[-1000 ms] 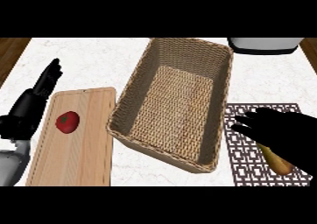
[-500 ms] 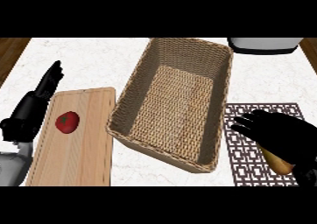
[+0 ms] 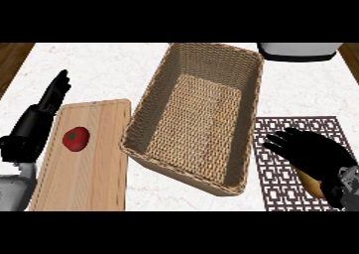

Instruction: Pick the pear from the placemat and place it in the basket

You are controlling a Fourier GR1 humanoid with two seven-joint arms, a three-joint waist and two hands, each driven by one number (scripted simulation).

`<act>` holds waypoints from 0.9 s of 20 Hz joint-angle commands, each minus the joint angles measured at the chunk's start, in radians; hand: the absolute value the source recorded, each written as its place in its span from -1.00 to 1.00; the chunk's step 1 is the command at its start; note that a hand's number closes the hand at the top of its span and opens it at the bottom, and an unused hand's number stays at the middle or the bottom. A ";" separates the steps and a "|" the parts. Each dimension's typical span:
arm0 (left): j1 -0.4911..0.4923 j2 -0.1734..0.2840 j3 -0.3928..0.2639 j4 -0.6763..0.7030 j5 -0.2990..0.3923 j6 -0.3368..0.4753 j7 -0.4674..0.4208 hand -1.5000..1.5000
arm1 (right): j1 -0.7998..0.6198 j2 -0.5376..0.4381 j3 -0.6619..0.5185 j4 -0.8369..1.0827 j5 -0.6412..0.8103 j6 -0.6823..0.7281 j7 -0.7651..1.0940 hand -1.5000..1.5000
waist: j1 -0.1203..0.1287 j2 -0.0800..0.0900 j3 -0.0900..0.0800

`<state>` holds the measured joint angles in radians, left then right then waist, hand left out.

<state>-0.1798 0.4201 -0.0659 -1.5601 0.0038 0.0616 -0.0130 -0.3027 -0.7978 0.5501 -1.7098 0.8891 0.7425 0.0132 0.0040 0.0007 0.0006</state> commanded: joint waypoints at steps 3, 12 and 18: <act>-0.002 -0.017 0.039 -0.010 -0.006 -0.052 0.005 0.00 | -0.002 0.068 -0.011 0.129 0.125 -0.088 -0.102 -1.00 | 0.001 0.000 0.000; -0.039 -0.085 0.045 0.053 -0.085 -0.049 -0.004 0.00 | 0.112 0.057 -0.097 0.127 0.216 -0.186 -0.215 -1.00 | -0.008 0.000 -0.001; -0.024 -0.078 0.084 -0.051 -0.095 -0.086 0.081 0.00 | 0.136 0.115 -0.135 0.167 0.272 -0.183 -0.263 -1.00 | -0.004 -0.001 0.000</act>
<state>-0.1819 0.3523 0.0058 -1.5865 -0.0712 -0.0131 0.0165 -0.1802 -0.7025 0.4432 -1.5592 1.1239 0.5588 -0.2158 0.0001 -0.0002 0.0001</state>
